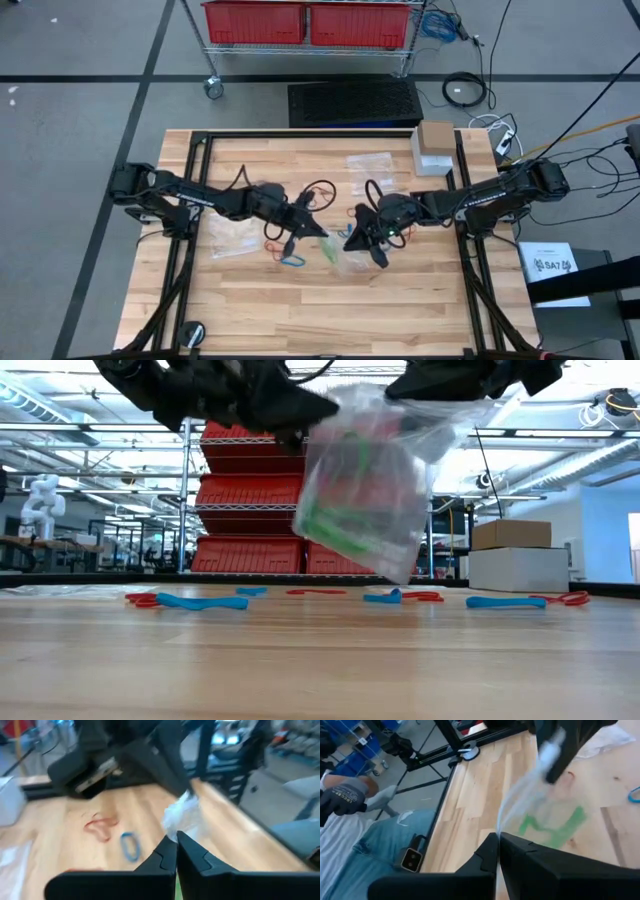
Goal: Sort rubber bands
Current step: Close the transparent zip bag that contains green rubber bands
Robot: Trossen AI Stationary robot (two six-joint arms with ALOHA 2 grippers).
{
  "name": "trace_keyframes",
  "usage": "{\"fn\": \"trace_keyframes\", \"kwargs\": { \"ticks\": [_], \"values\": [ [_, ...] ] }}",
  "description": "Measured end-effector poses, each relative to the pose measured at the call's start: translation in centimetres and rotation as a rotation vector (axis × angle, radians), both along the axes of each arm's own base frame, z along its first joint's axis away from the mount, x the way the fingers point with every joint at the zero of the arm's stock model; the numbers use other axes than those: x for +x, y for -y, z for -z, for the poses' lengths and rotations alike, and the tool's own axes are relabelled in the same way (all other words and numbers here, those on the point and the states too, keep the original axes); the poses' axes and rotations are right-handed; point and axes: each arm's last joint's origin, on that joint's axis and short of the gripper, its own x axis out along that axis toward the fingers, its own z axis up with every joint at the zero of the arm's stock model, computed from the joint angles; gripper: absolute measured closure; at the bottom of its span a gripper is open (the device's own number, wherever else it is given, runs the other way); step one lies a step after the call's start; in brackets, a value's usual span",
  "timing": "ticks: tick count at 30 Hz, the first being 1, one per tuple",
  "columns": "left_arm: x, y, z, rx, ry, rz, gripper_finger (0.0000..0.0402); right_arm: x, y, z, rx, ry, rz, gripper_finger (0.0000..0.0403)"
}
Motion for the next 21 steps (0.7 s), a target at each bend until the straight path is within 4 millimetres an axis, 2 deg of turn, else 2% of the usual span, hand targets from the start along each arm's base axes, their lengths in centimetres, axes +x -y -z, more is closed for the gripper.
{"fn": "trace_keyframes", "kwargs": {
  "ticks": [10, 14, 21],
  "values": [
    [-0.2, -0.4, 0.6, 0.068, -0.066, -0.116, 0.04, 0.0, 1.9, 0.5, -0.055, -0.053, 0.115, 0.0394],
    [-0.5, -0.6, 0.6, 0.115, -0.104, -0.173, 0.04, 0.1, 3.0, 0.5, -0.061, -0.053, 0.162, 0.0361],
    [-1.6, -0.5, -0.7, 0.145, -0.1, -0.181, 0.0401, 0.3, 4.9, 0.2, -0.109, 0.0, 0.199, 0.0279]
  ]
}}
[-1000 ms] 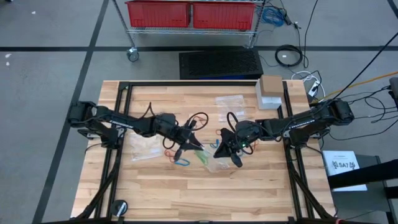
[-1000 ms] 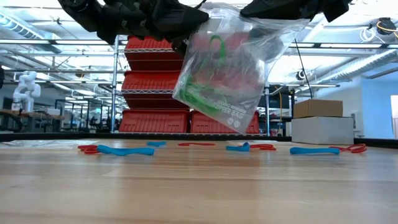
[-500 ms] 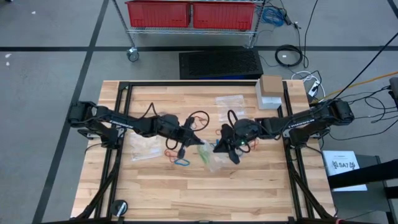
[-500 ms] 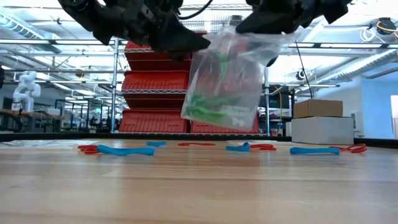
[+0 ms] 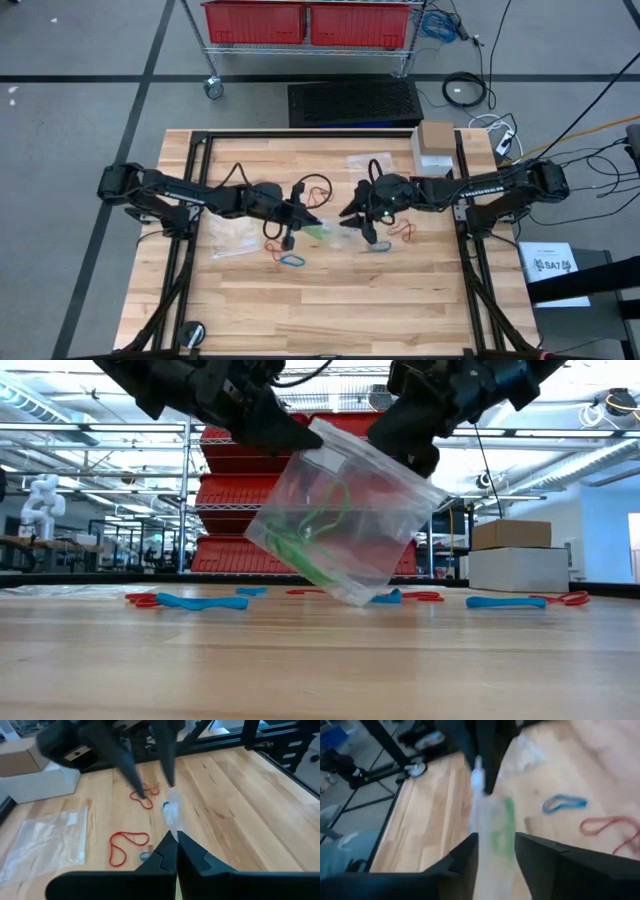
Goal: Sort rubber bands
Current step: Close the transparent zip bag that contains green rubber bands
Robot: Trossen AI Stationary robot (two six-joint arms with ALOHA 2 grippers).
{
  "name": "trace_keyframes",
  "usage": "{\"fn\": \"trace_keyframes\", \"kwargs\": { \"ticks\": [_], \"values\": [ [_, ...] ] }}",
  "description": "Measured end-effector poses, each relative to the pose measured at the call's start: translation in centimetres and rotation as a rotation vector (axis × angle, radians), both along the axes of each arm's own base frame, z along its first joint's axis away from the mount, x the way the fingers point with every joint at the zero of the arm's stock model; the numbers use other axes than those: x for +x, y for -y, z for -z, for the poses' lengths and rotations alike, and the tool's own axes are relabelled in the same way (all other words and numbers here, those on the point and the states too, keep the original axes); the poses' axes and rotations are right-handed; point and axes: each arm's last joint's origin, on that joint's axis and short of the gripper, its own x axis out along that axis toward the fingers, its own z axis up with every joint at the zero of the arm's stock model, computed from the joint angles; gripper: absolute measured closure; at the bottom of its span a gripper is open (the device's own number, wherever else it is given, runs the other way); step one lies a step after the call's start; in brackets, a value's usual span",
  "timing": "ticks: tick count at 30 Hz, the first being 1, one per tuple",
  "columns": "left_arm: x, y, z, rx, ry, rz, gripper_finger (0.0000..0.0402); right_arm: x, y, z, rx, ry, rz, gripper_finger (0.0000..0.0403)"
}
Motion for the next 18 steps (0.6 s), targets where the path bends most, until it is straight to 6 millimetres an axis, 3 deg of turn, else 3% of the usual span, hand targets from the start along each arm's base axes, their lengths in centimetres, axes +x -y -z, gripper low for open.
{"fn": "trace_keyframes", "kwargs": {
  "ticks": [8, 18],
  "values": [
    [-0.1, 0.2, 0.0, 0.029, -0.004, 0.0, 0.0401, 1.3, -0.1, -1.0, -0.018, 0.187, -0.016, 0.0244],
    [0.0, 0.1, 0.0, 0.043, -0.004, -0.035, 0.0401, 5.1, -1.5, -1.6, -0.175, -0.002, 0.104, 0.0254]
  ]
}}
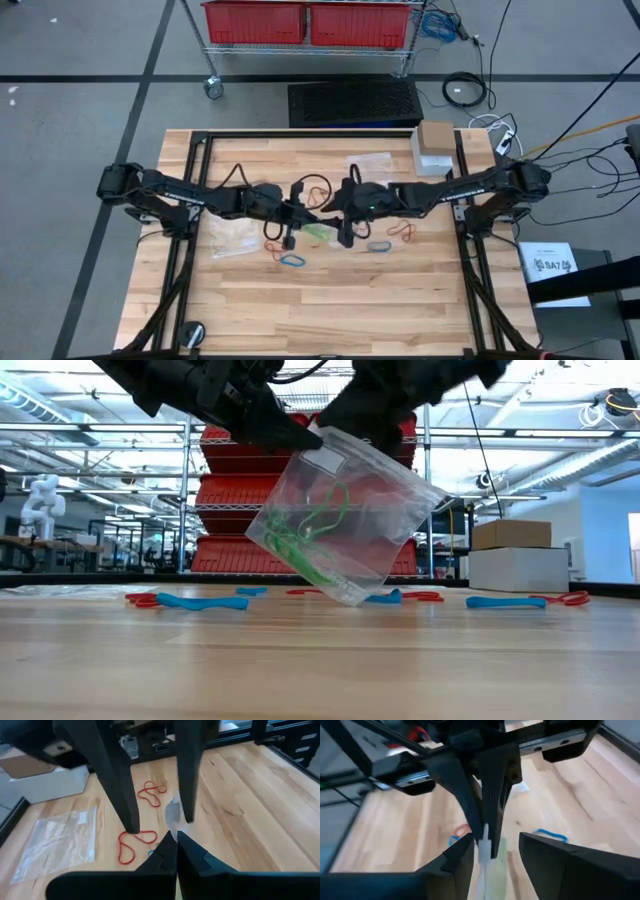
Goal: Sort rubber bands
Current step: Close the transparent zip bag that contains green rubber bands
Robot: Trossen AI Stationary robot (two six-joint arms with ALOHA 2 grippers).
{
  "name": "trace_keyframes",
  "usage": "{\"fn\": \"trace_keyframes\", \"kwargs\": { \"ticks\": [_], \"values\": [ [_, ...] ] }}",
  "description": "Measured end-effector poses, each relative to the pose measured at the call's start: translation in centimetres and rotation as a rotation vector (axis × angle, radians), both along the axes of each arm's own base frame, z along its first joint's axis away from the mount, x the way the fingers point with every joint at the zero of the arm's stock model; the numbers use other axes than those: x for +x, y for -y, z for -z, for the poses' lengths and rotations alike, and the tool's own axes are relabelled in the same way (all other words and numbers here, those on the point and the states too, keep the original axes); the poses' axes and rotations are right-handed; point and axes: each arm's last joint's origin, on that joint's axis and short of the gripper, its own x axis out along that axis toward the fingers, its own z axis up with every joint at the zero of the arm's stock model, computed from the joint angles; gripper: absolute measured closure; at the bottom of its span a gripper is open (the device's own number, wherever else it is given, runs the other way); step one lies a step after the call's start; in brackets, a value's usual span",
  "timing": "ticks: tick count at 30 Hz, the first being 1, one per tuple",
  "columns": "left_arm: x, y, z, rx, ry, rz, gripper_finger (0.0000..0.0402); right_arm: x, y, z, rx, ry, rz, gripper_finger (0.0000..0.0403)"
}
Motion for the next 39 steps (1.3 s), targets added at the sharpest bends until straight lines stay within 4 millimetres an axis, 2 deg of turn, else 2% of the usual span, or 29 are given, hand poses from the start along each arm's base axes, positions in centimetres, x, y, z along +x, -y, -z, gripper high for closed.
{"fn": "trace_keyframes", "kwargs": {
  "ticks": [3, 6, 14, 31, 39],
  "values": [
    [0.0, 0.0, 0.0, 0.002, -0.003, -0.004, 0.0401, 0.8, -0.1, -0.5, -0.029, -0.077, 0.016, 0.0259],
    [0.0, 0.0, 0.1, 0.003, -0.006, -0.007, 0.0401, 1.2, -0.2, -1.1, -0.04, -0.113, 0.022, 0.028],
    [0.0, -0.1, 0.1, 0.026, -0.006, -0.02, 0.0401, 0.7, -0.8, -1.2, -0.031, -0.18, 0.016, 0.0391],
    [0.0, -0.2, 0.1, 0.047, -0.006, -0.064, 0.0402, -0.9, -1.9, 0.2, 0.007, -0.396, 0.023, 0.0391],
    [-0.7, -0.3, -1.1, 0.057, 0.022, -0.075, 0.0402, -1.9, -2.4, 0.9, 0.022, -0.512, 0.047, 0.0391]
  ]
}}
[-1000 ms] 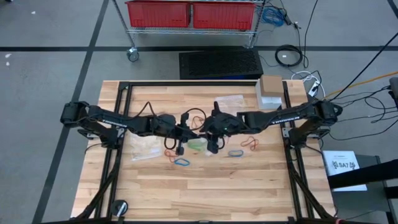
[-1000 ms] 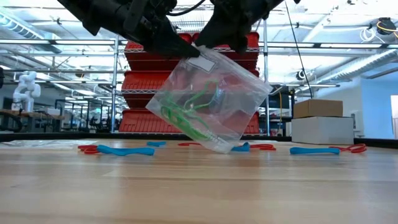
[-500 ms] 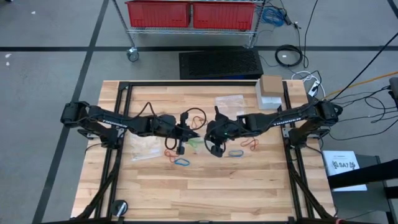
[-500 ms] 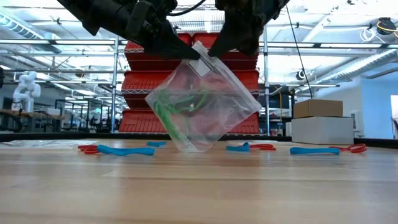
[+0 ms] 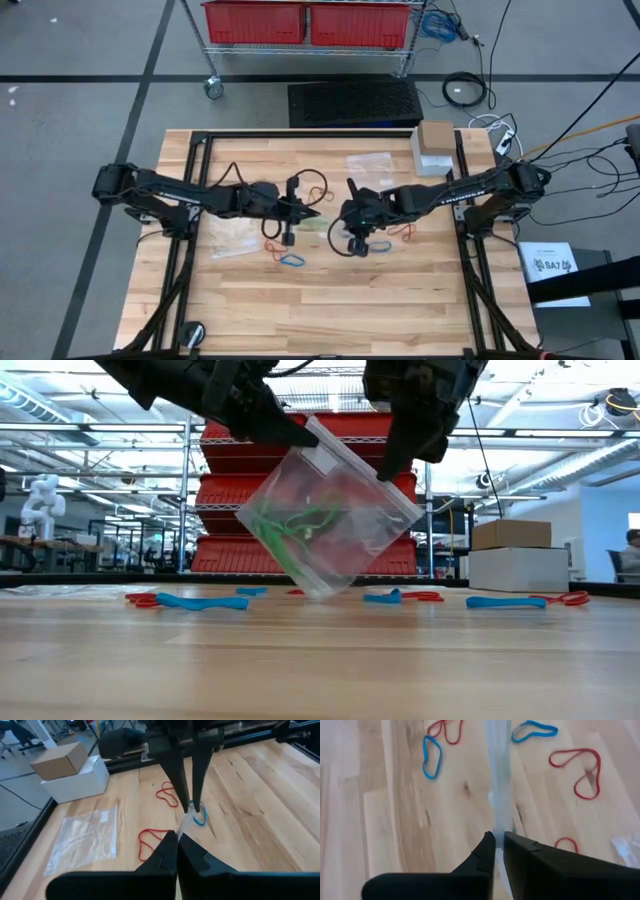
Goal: Sort rubber bands
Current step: Close the transparent zip bag that contains green rubber bands
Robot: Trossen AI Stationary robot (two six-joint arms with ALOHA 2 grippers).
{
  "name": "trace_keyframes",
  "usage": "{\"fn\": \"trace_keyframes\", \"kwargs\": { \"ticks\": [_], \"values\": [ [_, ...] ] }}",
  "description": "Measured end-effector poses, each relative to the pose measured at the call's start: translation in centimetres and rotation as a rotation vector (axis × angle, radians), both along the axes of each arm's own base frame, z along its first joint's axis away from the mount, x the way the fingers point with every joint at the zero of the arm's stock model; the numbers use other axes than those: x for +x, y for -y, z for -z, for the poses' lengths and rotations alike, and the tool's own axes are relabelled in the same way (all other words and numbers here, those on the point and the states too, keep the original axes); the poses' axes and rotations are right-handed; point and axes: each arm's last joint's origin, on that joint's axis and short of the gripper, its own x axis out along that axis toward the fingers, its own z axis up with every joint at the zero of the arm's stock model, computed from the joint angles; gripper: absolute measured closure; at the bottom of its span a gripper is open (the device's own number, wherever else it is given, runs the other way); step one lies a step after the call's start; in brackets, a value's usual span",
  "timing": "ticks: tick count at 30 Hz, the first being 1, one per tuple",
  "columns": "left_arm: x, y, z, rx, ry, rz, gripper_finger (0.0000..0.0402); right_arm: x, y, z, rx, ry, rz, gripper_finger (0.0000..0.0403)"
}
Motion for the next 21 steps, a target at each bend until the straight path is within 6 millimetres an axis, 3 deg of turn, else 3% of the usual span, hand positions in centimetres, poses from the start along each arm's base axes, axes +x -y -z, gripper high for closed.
{"fn": "trace_keyframes", "kwargs": {
  "ticks": [15, 21],
  "values": [
    [-0.6, -0.1, -0.4, 0.015, -0.018, -0.042, 0.0402, -0.9, 0.2, 0.6, -0.024, -0.105, 0.029, 0.0388],
    [-0.8, -0.4, -0.1, 0.052, -0.058, -0.131, 0.0402, -1.1, 0.2, 0.6, -0.022, -0.121, 0.036, 0.0334]
  ]
}}
